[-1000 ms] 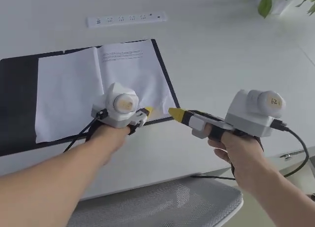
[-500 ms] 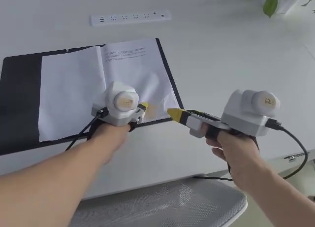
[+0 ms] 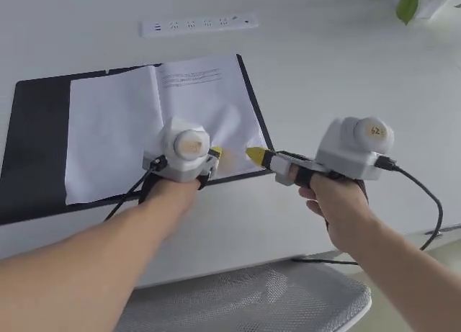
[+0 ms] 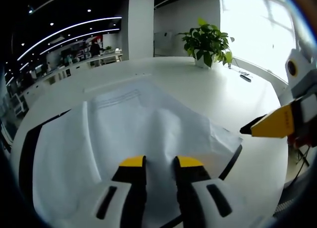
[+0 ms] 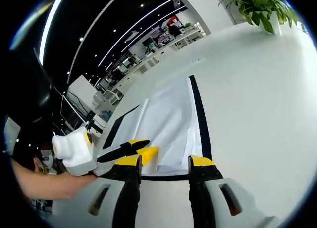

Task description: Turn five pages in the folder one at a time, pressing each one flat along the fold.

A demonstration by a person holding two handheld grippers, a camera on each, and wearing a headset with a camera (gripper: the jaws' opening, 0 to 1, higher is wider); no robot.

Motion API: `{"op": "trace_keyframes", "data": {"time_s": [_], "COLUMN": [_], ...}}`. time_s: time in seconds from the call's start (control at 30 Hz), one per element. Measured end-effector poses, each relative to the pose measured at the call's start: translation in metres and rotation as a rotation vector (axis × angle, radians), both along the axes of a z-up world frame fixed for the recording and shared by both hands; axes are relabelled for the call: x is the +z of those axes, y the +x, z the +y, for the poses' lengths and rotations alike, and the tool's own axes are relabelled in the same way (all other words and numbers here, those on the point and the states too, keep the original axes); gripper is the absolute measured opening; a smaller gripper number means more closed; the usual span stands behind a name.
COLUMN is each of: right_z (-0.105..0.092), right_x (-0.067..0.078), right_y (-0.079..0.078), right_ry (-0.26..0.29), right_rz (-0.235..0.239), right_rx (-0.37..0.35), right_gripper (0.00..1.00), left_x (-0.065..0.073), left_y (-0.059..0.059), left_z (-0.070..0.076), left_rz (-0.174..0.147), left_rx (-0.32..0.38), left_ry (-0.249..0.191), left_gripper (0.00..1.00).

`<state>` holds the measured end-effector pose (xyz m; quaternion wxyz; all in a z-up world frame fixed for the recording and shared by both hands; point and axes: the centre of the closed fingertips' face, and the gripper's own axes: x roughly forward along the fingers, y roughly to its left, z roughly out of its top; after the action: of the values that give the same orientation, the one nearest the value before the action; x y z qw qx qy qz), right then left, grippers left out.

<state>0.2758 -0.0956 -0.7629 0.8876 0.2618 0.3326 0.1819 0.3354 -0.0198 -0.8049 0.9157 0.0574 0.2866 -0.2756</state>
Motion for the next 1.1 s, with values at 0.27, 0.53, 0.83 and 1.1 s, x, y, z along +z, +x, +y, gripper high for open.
{"op": "trace_keyframes", "data": {"time_s": [0.27, 0.53, 0.83, 1.1], "right_z": [0.006, 0.009, 0.004, 0.007], "right_x": [-0.004, -0.012, -0.009, 0.006], "right_y": [0.002, 0.004, 0.009, 0.013], "right_ry": [-0.016, -0.026, -0.027, 0.008], "right_rz": [0.009, 0.028, 0.018, -0.034], "right_rx": [0.020, 0.018, -0.022, -0.046], "right_gripper": [0.35, 0.15, 0.00, 0.00], "left_x": [0.000, -0.001, -0.002, 0.001], "left_y": [-0.002, 0.000, 0.000, -0.005], "left_z": [0.000, 0.000, -0.002, 0.006], "left_rz": [-0.002, -0.006, -0.003, 0.013], "left_rx": [0.003, 0.001, 0.000, 0.003], "left_ry": [0.000, 0.002, 0.001, 0.014], "left_gripper": [0.20, 0.20, 0.21, 0.13]}}
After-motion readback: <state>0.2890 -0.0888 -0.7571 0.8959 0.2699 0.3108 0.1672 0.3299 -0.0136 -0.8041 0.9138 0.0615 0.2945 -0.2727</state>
